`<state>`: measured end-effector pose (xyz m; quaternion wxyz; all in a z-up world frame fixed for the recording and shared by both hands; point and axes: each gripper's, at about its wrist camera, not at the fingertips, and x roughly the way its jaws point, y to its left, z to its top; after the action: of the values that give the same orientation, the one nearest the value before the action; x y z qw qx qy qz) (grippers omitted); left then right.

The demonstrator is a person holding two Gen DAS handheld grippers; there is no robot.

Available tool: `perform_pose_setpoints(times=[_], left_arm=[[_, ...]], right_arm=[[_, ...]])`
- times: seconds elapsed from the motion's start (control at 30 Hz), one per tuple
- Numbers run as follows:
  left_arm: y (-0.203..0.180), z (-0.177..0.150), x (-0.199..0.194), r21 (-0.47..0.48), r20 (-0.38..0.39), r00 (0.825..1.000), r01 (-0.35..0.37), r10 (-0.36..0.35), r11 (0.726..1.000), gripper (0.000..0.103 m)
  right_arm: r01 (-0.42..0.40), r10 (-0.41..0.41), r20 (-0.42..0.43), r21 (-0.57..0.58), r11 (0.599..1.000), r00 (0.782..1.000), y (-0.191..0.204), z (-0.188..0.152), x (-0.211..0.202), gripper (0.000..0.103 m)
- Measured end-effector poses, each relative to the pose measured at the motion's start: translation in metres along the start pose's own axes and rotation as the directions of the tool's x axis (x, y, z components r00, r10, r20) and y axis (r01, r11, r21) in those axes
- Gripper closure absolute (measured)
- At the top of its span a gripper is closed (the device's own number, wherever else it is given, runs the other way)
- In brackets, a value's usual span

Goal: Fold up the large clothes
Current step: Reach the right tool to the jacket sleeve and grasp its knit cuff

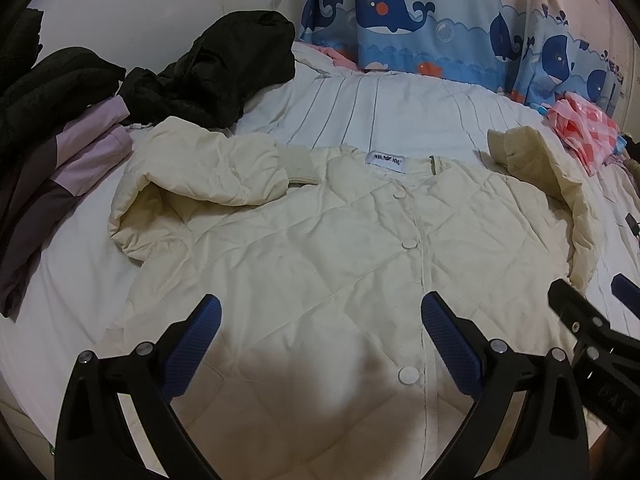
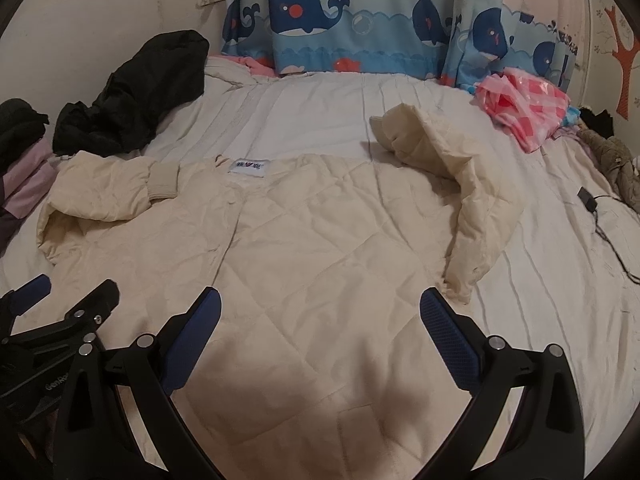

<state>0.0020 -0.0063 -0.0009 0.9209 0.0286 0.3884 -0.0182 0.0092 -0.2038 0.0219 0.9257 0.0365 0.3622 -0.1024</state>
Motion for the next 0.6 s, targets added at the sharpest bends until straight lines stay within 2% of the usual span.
perform_pose_setpoints(times=[0.13,0.2,0.27,0.3,0.4,0.43,0.5,0.57,0.6], left_arm=[[0.004,0.001,0.002,-0.027,-0.012,1.0,0.019,-0.019,0.999,0.007],[0.006,0.001,0.004,-0.037,-0.026,0.999,0.034,-0.035,0.999,0.007],[0.007,0.0,0.004,-0.047,-0.036,0.998,0.057,-0.059,0.997,0.007],[0.008,-0.001,0.003,-0.05,-0.037,0.997,0.069,-0.071,0.996,0.007],[0.007,-0.001,0.002,-0.047,-0.044,0.995,0.09,-0.092,0.995,0.007],[0.006,-0.002,0.001,-0.044,-0.047,0.993,0.103,-0.105,0.994,0.007],[0.004,-0.003,-0.001,-0.031,-0.05,0.991,0.122,-0.123,0.992,0.007],[0.002,-0.004,-0.002,-0.008,-0.049,0.992,0.119,-0.119,0.993,0.007],[0.002,-0.004,-0.001,0.0,-0.051,0.992,0.115,-0.115,0.993,0.007]], right_arm=[[0.103,-0.101,0.037,-0.065,0.993,0.994,-0.006,0.018,0.007,0.007],[0.179,-0.169,0.078,-0.134,0.975,0.982,-0.012,0.045,0.018,0.007],[0.295,-0.27,0.134,-0.234,0.926,0.953,-0.014,0.075,0.036,0.007],[0.376,-0.341,0.164,-0.295,0.878,0.926,-0.017,0.096,0.054,0.007],[0.498,-0.473,0.175,-0.443,0.746,0.864,-0.024,0.148,0.119,0.007],[0.516,-0.507,0.164,-0.489,0.703,0.846,-0.027,0.161,0.145,0.007],[0.525,-0.561,0.121,-0.553,0.647,0.819,-0.039,0.178,0.196,0.007],[0.494,-0.588,0.04,-0.59,0.638,0.808,-0.056,0.187,0.24,0.007],[0.451,-0.584,-0.032,-0.602,0.659,0.811,-0.069,0.187,0.264,0.007]])
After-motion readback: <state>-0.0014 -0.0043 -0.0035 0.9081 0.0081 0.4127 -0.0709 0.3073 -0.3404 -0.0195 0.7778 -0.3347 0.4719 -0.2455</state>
